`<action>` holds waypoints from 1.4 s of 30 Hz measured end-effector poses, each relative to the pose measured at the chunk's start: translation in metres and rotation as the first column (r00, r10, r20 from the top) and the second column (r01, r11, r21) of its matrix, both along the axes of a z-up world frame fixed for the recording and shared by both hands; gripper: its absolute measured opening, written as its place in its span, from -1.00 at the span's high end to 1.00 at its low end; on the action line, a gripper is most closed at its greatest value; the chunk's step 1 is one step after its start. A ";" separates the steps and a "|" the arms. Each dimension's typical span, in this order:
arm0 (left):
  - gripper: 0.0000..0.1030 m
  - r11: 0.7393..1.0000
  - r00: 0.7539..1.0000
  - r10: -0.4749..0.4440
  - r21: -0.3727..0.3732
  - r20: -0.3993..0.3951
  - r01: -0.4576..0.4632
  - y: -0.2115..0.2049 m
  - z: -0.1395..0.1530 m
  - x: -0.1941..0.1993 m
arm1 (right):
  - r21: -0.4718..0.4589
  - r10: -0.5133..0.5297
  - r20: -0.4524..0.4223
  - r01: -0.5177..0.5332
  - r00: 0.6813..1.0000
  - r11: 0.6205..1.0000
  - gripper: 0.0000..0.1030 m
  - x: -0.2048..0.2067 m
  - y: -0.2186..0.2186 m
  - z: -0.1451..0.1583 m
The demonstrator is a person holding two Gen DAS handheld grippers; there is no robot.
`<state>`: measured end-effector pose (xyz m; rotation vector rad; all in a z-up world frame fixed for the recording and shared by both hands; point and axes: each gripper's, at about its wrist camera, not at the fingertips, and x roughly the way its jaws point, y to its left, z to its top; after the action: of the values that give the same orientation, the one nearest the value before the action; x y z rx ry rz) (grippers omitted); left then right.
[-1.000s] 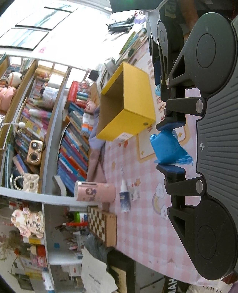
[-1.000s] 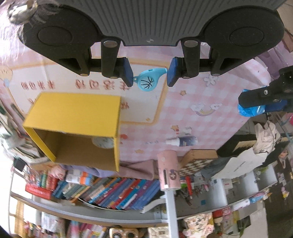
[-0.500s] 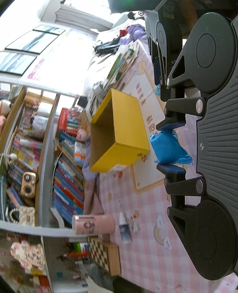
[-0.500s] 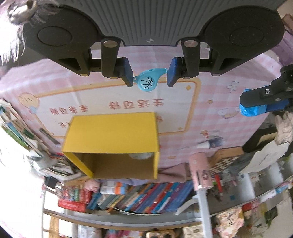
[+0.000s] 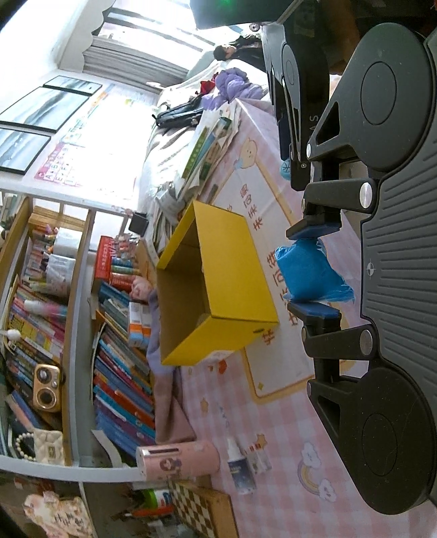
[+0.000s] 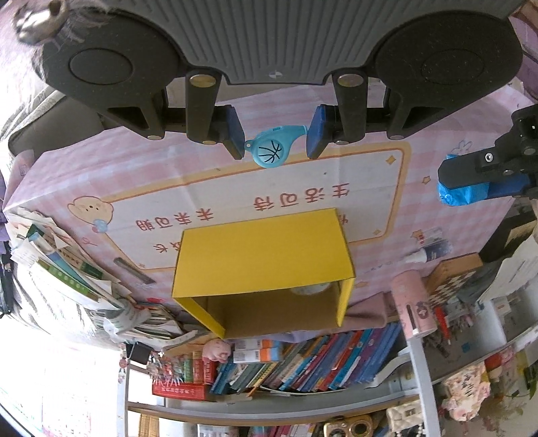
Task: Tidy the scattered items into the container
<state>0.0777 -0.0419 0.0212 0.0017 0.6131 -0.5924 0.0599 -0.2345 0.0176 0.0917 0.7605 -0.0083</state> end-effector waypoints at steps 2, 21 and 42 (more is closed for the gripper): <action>0.28 1.000 1.000 -0.005 0.001 -0.001 0.005 -0.004 0.000 0.001 | -0.001 -0.003 -0.002 0.003 1.000 1.000 0.26 0.001 -0.003 0.000; 0.28 0.999 0.999 -0.044 0.002 -0.024 0.044 -0.027 -0.007 0.025 | 0.000 -0.034 -0.031 0.034 0.999 0.999 0.26 0.019 -0.023 -0.008; 0.28 1.000 0.997 0.014 -0.011 0.074 -0.013 -0.045 0.017 0.078 | 0.014 0.022 0.015 -0.022 1.000 1.000 0.26 0.086 -0.053 0.004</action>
<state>0.1560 -0.0866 0.0386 0.0096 0.5372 -0.5803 0.1459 -0.2872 0.0218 0.0967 0.7468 0.0182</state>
